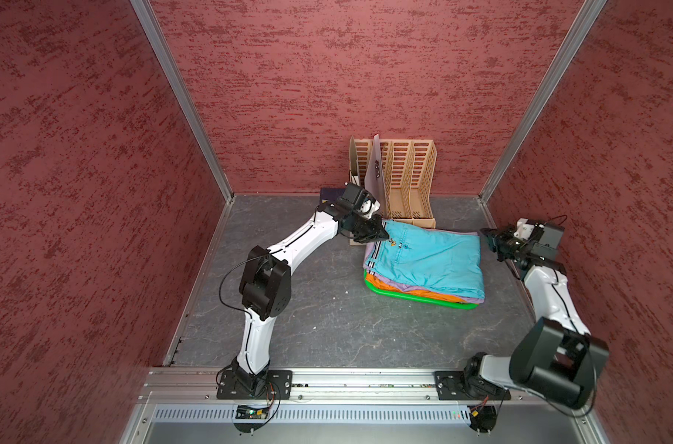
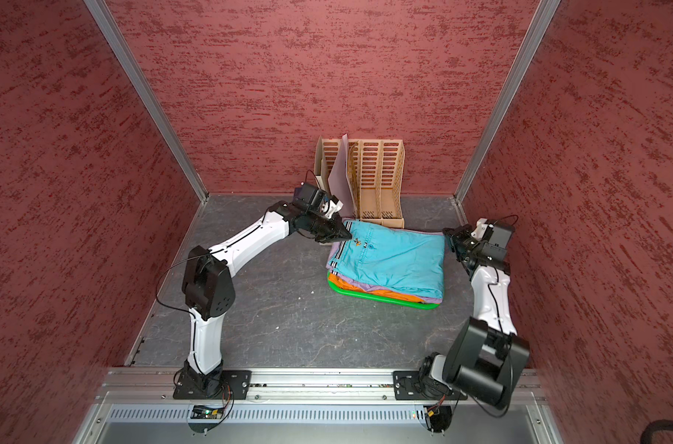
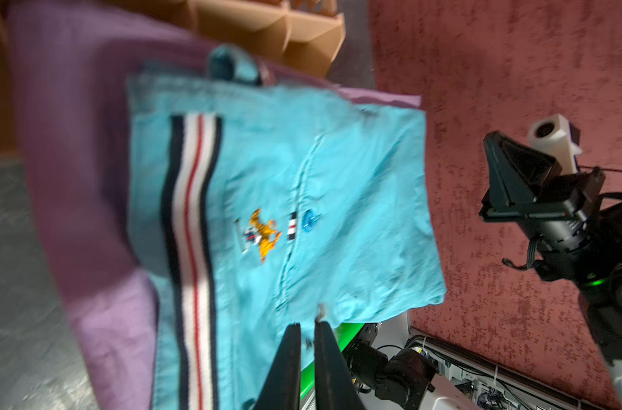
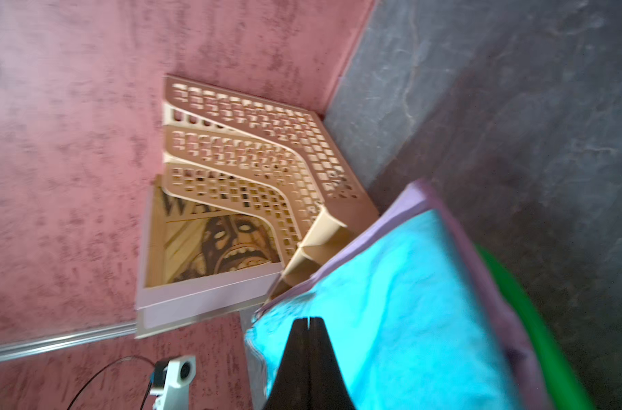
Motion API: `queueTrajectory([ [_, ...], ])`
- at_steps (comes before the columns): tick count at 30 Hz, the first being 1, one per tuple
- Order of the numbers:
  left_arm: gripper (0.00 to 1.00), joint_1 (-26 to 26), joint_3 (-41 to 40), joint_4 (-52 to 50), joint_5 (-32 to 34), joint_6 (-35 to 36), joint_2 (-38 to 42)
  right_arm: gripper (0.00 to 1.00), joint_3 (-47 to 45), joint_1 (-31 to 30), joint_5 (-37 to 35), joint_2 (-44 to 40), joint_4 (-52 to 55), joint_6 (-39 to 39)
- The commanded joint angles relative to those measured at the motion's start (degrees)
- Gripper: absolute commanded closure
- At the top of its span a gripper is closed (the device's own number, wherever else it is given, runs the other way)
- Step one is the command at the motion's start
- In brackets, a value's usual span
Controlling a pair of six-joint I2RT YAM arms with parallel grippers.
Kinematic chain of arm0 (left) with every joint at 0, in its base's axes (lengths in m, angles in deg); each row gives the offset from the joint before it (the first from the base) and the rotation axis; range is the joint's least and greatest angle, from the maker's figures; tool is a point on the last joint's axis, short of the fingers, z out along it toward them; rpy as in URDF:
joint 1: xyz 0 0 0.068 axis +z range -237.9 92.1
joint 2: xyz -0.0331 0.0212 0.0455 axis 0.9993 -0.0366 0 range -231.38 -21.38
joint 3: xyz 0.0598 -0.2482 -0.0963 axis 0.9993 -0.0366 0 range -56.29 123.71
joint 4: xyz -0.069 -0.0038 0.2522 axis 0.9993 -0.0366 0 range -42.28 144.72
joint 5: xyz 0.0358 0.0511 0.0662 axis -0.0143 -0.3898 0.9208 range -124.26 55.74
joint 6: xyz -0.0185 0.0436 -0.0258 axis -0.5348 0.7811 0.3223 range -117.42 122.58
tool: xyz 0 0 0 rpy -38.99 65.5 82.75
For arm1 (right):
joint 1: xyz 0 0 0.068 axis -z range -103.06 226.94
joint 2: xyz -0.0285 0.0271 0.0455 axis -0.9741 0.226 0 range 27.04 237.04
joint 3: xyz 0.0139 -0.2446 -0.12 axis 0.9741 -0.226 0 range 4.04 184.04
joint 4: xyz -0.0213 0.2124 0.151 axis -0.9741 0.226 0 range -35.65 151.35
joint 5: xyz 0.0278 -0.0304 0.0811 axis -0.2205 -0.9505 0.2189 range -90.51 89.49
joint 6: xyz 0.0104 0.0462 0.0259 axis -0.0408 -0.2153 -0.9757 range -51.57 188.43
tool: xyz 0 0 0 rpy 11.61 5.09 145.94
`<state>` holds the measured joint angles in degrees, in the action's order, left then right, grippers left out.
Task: Put the folded long pants in the basket
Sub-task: Place the long pant in the basket.
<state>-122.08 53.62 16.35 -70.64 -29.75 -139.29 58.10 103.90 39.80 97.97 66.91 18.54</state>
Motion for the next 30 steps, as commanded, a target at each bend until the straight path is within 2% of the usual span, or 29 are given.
queueTrajectory([
  [1, 0.85, -0.7, 5.8, 4.3, -3.2, -0.3, -5.3, 1.0, -5.8, -2.9, 3.0, -5.7, 3.7, -5.4],
  [5, 0.85, -0.8, 12.4, 5.9, -2.8, -1.0, -12.6, 1.0, -12.3, -5.7, 4.8, -11.3, 7.1, -4.4],
  [9, 0.85, -0.7, 19.8, 4.1, -1.2, -1.2, -19.3, 1.0, -18.5, -7.1, 4.9, -13.3, 8.9, -1.6],
  [13, 0.85, -0.2, 22.2, 4.3, 1.3, -0.7, -23.0, 1.0, -23.2, -7.2, -0.1, -13.1, 13.9, 3.2],
  [15, 0.85, 0.6, 23.4, 3.3, 2.5, -0.8, -24.9, 1.0, -24.4, -7.2, -5.5, -12.2, 16.5, 6.4],
  [20, 0.85, 1.8, 23.2, 3.0, 3.4, -1.6, -27.1, 1.0, -27.5, -7.0, -14.6, -8.4, 15.6, 9.9],
  [24, 0.85, 1.7, 23.3, 1.9, 3.0, -0.6, -27.1, 1.0, -28.6, -6.8, -13.2, -6.3, 12.9, 10.3],
  [28, 0.82, 2.0, 22.8, 1.5, 3.3, 0.3, -25.0, 1.0, -24.7, -6.8, -12.6, -8.6, 14.7, 10.7],
  [30, 0.8, 2.2, 22.8, 1.5, 2.7, 0.1, -23.7, 0.94, -21.7, -6.8, -12.3, -10.1, 17.1, 11.6],
])
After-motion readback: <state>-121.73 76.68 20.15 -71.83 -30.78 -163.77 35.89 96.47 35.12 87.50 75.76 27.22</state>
